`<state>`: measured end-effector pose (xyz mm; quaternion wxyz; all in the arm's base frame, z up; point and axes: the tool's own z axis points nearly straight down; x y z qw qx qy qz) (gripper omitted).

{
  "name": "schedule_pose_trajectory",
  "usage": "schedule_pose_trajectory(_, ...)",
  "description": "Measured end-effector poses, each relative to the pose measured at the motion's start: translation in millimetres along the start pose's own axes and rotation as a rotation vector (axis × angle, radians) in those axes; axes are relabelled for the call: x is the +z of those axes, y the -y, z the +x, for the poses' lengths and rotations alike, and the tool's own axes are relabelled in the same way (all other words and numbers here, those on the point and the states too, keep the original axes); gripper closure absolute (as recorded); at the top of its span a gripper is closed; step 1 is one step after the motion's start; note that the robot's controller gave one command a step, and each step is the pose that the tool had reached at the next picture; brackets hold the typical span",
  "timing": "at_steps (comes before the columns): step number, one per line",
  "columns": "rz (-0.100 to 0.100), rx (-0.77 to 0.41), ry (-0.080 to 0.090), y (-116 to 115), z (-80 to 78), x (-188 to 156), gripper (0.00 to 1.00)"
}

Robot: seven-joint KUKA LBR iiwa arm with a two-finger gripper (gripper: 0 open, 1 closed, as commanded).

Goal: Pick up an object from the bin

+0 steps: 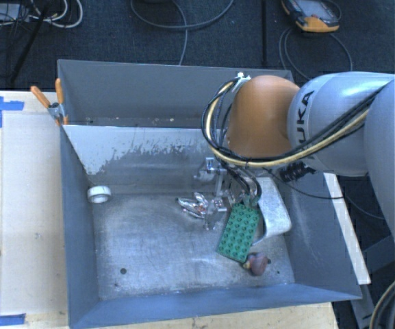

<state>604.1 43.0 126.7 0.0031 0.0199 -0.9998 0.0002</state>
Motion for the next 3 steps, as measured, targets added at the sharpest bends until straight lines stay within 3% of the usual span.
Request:
schedule_pose_trajectory(1, -0.001, -0.024, 0.009, 0.2, -13.4, 53.4, 0.0)
schedule_pose_trajectory(2, -0.002, -0.023, 0.012, 0.4, -14.5, 49.5, 1.0)
schedule_pose_trajectory(3, 0.0, -0.184, 0.016, -14.1, 5.8, -129.6, 1.0)
